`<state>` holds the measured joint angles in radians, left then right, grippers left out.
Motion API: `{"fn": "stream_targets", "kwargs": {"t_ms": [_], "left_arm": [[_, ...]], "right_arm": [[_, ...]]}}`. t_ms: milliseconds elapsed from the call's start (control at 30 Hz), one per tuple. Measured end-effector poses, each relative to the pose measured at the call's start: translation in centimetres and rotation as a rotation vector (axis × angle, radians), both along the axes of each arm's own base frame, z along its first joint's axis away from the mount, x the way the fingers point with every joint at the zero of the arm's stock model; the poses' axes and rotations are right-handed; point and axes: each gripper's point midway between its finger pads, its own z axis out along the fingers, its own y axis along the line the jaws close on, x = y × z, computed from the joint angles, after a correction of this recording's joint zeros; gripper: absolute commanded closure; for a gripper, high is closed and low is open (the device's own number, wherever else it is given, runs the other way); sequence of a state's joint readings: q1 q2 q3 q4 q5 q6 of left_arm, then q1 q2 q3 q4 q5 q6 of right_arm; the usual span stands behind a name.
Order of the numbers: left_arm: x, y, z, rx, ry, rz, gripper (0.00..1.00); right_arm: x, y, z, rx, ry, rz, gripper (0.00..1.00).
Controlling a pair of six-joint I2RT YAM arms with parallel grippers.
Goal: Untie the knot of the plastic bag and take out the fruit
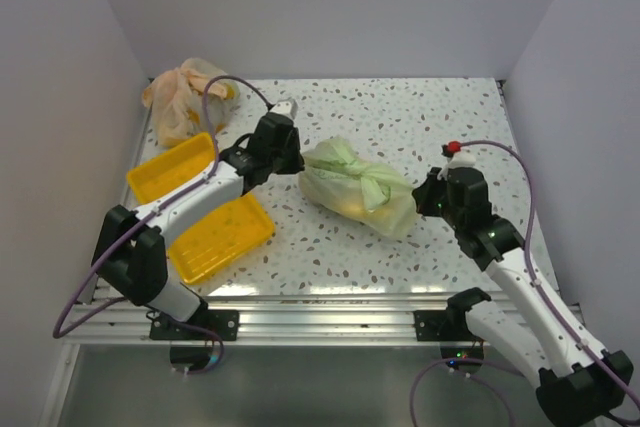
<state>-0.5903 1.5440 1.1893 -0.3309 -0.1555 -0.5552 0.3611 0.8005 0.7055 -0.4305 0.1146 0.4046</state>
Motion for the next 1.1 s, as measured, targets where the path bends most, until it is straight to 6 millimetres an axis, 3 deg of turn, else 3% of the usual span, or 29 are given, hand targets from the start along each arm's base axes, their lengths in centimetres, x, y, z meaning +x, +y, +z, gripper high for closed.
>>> {"fn": "stream_targets", "kwargs": {"t_ms": [167, 333, 467, 533, 600, 767, 1100], "left_arm": [[-1.2, 0.4, -0.1, -0.059, 0.029, -0.009, 1.00], [-0.6, 4.1, -1.7, -0.015, 0.050, 0.081, 1.00], [-0.7, 4.9, -2.4, 0.001, 0.061, 0.094, 1.00], [-1.0, 4.8, -2.3, 0.000, 0.059, 0.077, 1.00], [-1.3, 4.7, -2.2, -0.008, 0.058, 0.062, 1.00], [-1.8, 4.4, -2.0, -0.027, 0.060, 0.038, 1.00], [-2.0, 4.0, -2.0, -0.041, 0.067, 0.020, 1.00]], "right_arm": [[-0.3, -0.5, 0.9, 0.024, -0.023, -0.052, 1.00], [0.0, -2.3, 0.3, -0.055, 0.016, -0.099, 1.00], [0.7, -1.3, 0.0, -0.077, 0.059, -0.041, 0.47], [1.1, -0.6, 0.0, -0.083, 0.073, 0.005, 0.38], [1.3, 0.4, 0.4, -0.077, 0.079, 0.067, 0.32], [2.0, 4.1, 2.1, -0.042, 0.063, 0.238, 0.28], [1.2, 13.5, 1.9, -0.125, 0.051, 0.624, 0.16]]}}
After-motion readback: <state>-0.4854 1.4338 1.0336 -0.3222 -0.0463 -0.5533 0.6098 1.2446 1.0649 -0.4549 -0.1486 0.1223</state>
